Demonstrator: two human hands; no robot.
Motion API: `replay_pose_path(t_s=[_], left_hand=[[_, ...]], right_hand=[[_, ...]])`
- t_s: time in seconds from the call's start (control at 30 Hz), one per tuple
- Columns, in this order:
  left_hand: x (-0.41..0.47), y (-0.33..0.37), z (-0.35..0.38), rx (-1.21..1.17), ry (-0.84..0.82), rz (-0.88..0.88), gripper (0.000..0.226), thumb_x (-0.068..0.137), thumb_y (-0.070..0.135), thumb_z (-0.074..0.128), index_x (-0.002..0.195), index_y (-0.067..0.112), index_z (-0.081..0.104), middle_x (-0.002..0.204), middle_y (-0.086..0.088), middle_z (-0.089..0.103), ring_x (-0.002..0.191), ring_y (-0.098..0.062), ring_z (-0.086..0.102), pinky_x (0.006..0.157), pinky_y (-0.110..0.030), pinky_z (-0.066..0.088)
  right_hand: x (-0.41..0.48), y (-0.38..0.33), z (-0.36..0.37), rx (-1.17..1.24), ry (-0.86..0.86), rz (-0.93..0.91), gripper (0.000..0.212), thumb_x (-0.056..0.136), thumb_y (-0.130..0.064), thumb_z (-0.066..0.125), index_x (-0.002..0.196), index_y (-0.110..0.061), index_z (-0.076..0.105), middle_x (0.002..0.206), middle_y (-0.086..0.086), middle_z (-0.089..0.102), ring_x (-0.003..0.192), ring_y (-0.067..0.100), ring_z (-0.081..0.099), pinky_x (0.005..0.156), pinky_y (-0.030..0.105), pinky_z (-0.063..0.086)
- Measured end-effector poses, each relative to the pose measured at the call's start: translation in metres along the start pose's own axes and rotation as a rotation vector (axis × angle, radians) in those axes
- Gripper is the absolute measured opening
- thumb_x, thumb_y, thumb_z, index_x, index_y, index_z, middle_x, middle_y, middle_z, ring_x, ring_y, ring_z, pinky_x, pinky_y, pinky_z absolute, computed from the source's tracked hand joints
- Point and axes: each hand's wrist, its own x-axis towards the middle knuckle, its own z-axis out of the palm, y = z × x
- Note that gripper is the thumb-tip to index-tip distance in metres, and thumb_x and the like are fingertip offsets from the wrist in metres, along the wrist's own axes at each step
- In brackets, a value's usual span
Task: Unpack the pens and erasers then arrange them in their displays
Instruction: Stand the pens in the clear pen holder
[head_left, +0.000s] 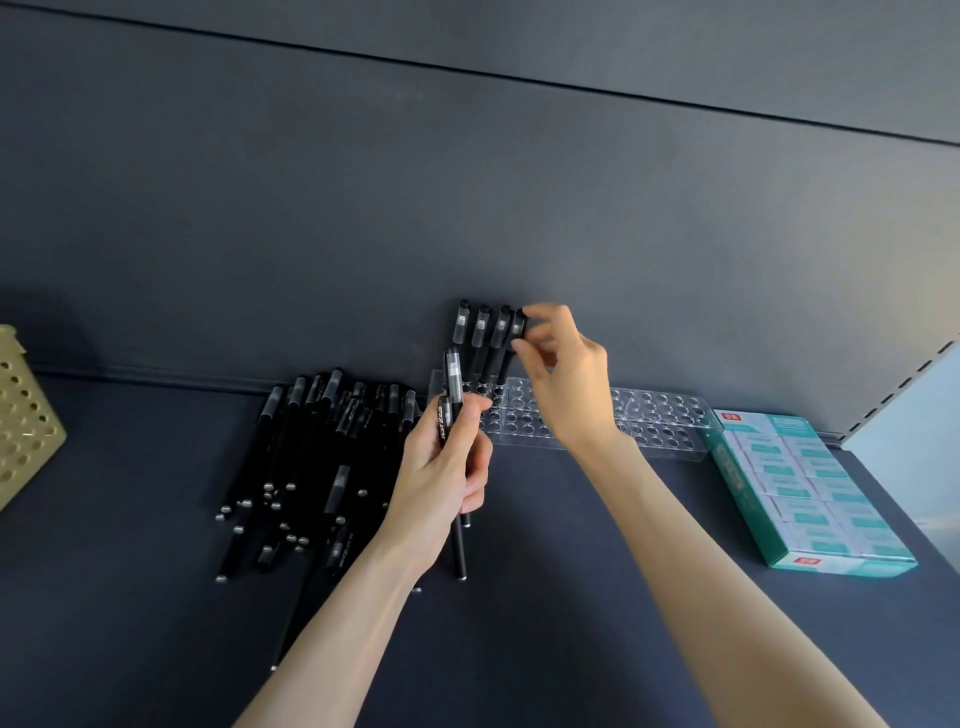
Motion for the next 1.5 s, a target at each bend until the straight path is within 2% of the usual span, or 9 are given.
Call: replay_pose_path(t_s=[0.23,0.37,0.57,0.73,0.87,1.03,1.23,1.33,1.5], left_hand=[[0.0,-0.001,0.0,0.04,-0.041,-0.009,0.027,0.08,0.05,0.058,0.092,0.026,0.066,0.06,0.001,0.041,0.042,-0.01,0.024,0.039,-0.022,0.02],[0.0,-0.003,-0.001,0.08,-0.089,-0.023,0.026,0.087,0.044,0.06,0.092,0.019,0.067,0.06,0.0,0.038,0.042,-0.01,0.022,0.039,-0.02,0.02],[-0.001,-0.004,0.003,0.093,-0.242,-0.064,0.027,0.089,0.04,0.058,0.093,0.017,0.07,0.062,0.001,0.045,0.043,-0.01,0.025,0.039,-0.02,0.022],[-0.002,-0.008,0.003,0.11,-0.176,-0.066,0.03,0.086,0.052,0.053,0.094,0.027,0.069,0.07,-0.001,0.061,0.049,-0.014,0.047,0.043,-0.023,0.038],[0.0,-0.007,0.003,0.096,-0.189,-0.067,0.027,0.086,0.044,0.057,0.097,0.02,0.063,0.069,-0.003,0.061,0.039,-0.01,0.034,0.037,-0.017,0.023],[-0.003,-0.008,0.005,0.114,-0.143,-0.039,0.007,0.094,0.025,0.057,0.091,0.021,0.061,0.067,0.0,0.053,0.041,-0.009,0.026,0.038,-0.016,0.019],[0.005,-0.008,0.006,-0.095,0.056,-0.107,0.015,0.098,0.012,0.041,0.092,0.014,0.054,0.073,0.0,0.056,0.048,-0.009,0.04,0.039,-0.019,0.026],[0.004,-0.009,0.002,-0.056,0.011,-0.02,0.015,0.1,0.022,0.044,0.094,0.014,0.055,0.069,-0.002,0.055,0.048,-0.014,0.042,0.045,-0.025,0.034],[0.004,-0.009,-0.001,0.047,-0.049,-0.045,0.021,0.096,0.039,0.049,0.1,0.023,0.062,0.06,0.004,0.042,0.043,-0.008,0.027,0.038,-0.02,0.023]], right_hand=[[-0.001,-0.007,-0.005,-0.045,0.014,0.063,0.025,0.087,-0.007,0.062,0.111,-0.008,0.057,0.085,-0.001,0.062,0.069,0.021,0.058,0.068,0.045,0.052],[-0.009,-0.024,-0.018,0.165,0.054,0.187,0.016,0.086,-0.017,0.067,0.1,-0.019,0.06,0.08,-0.009,0.063,0.07,0.005,0.057,0.067,0.017,0.046],[-0.022,-0.04,-0.039,0.64,-0.328,0.388,0.016,0.082,-0.01,0.071,0.095,-0.016,0.064,0.071,-0.005,0.069,0.057,0.011,0.059,0.052,0.017,0.048],[-0.019,-0.035,-0.049,0.621,-0.16,0.375,0.018,0.087,-0.004,0.063,0.101,-0.015,0.063,0.079,0.002,0.071,0.073,0.012,0.066,0.075,0.023,0.053],[-0.016,-0.032,-0.055,0.659,-0.081,0.385,0.022,0.09,-0.003,0.059,0.105,-0.019,0.06,0.084,0.012,0.071,0.075,0.017,0.067,0.075,0.029,0.056],[-0.023,-0.035,-0.05,0.555,-0.114,0.35,0.035,0.086,-0.007,0.065,0.117,-0.021,0.056,0.072,-0.005,0.066,0.069,0.021,0.067,0.077,0.042,0.057],[-0.001,-0.028,-0.055,0.429,0.208,0.284,0.04,0.087,-0.001,0.06,0.108,-0.034,0.049,0.085,-0.006,0.068,0.069,0.014,0.067,0.077,0.044,0.057],[0.007,-0.02,-0.049,0.322,0.229,0.249,0.036,0.087,-0.002,0.059,0.107,-0.03,0.048,0.091,-0.006,0.065,0.07,0.024,0.064,0.075,0.034,0.055],[0.012,-0.011,-0.038,0.273,0.236,0.206,0.038,0.087,-0.005,0.06,0.11,-0.032,0.047,0.094,-0.006,0.06,0.075,0.021,0.064,0.068,0.013,0.046]])
